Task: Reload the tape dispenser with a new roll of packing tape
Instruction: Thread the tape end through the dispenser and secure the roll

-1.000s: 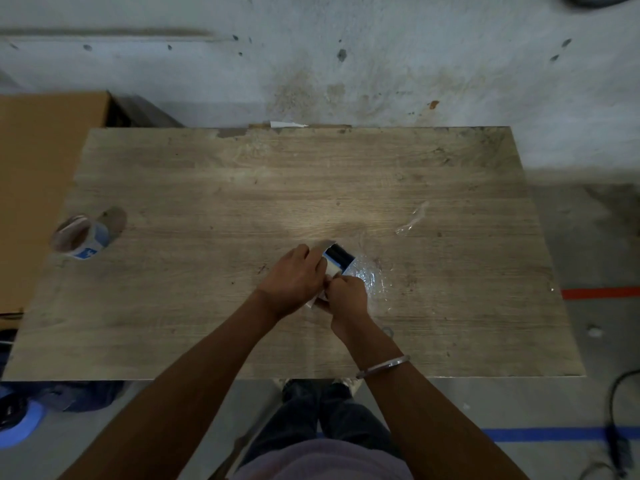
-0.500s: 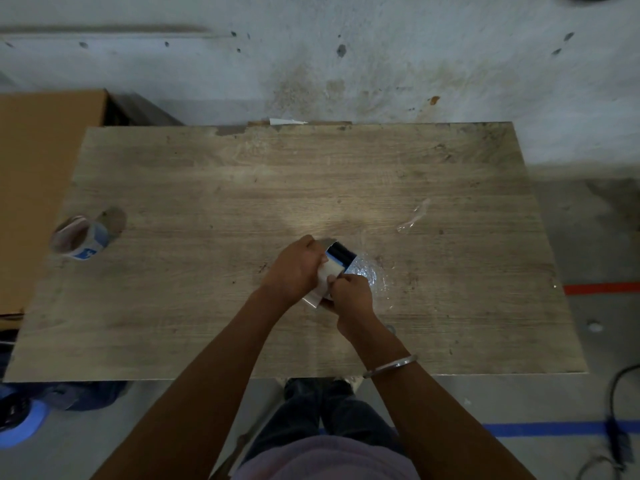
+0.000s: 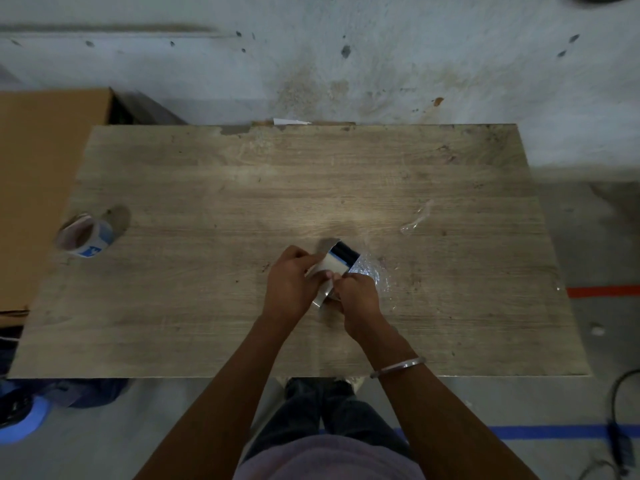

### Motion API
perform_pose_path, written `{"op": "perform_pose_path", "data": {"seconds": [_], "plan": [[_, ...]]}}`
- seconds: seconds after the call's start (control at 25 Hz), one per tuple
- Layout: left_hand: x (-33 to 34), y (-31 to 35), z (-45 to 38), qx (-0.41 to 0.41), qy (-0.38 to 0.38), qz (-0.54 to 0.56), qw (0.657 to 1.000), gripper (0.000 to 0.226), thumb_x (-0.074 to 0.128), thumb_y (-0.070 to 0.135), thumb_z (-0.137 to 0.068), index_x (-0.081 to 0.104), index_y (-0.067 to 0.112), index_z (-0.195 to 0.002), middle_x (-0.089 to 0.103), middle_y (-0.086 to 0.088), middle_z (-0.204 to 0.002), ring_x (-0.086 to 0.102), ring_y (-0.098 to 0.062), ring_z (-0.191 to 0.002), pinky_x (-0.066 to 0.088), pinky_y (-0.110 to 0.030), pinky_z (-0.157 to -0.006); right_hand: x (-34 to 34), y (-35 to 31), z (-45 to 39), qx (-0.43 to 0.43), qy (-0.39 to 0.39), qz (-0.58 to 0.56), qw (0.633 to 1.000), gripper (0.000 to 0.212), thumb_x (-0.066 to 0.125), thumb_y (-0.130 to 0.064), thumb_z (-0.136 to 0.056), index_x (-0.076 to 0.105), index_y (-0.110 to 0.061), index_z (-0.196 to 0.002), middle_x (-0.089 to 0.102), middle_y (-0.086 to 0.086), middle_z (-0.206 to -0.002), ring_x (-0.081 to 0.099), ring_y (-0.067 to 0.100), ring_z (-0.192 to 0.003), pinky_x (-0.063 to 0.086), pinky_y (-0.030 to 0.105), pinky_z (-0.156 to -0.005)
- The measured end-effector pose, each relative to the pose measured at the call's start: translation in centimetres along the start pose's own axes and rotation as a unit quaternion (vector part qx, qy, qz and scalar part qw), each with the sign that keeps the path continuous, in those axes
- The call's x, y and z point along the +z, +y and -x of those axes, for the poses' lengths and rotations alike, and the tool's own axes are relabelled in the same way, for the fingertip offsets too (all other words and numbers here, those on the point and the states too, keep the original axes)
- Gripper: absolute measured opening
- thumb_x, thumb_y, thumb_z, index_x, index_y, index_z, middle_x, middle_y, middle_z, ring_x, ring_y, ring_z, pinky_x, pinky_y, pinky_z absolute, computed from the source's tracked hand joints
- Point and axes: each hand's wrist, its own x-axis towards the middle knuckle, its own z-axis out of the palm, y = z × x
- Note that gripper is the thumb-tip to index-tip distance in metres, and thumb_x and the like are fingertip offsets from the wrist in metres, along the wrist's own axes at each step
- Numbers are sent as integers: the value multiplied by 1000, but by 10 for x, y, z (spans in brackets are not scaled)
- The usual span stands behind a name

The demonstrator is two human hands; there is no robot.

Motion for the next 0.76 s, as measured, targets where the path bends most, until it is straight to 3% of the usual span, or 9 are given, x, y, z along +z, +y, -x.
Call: {"op": "perform_pose_path", "data": {"seconds": [0.36, 0.48, 0.64, 0.76], "plan": [[2, 6, -5, 76, 17, -74, 994, 5, 72, 12, -81, 76, 12, -83, 64, -4, -81, 59, -16, -69, 51, -31, -64, 2, 2, 9, -12, -12, -15, 1000, 20, 54, -4, -95, 64, 3, -111, 69, 17, -105, 69, 30, -97, 60, 32, -65], [7, 6, -4, 112, 32, -122, 986, 2, 72, 7, -76, 71, 7, -78, 63, -8, -76, 59, -24, -67, 51, -35, -57, 6, 6, 10, -16, -8, -27, 999, 19, 54, -3, -94, 65, 1, -109, 70, 17, -104, 69, 28, -95, 61, 36, -70], [6, 4, -6, 159, 0, -183, 970, 16, 77, 8, -67, 64, 6, -77, 61, -10, -78, 57, -24, -65, 48, -34, -50, 8, 6, 12, -15, 0, -25, 1000, 17, 53, -2, -94, 65, 0, -107, 69, 16, -104, 68, 27, -95, 61, 38, -74], [4, 0, -12, 159, -13, -175, 971, 14, 54, 19, -78, 60, 6, -78, 59, -10, -79, 55, -24, -64, 48, -37, -50, 6, 2, 13, -14, -2, -23, 1000, 15, 53, -1, -94, 66, -2, -102, 69, 16, -102, 68, 26, -93, 58, 33, -65]]}}
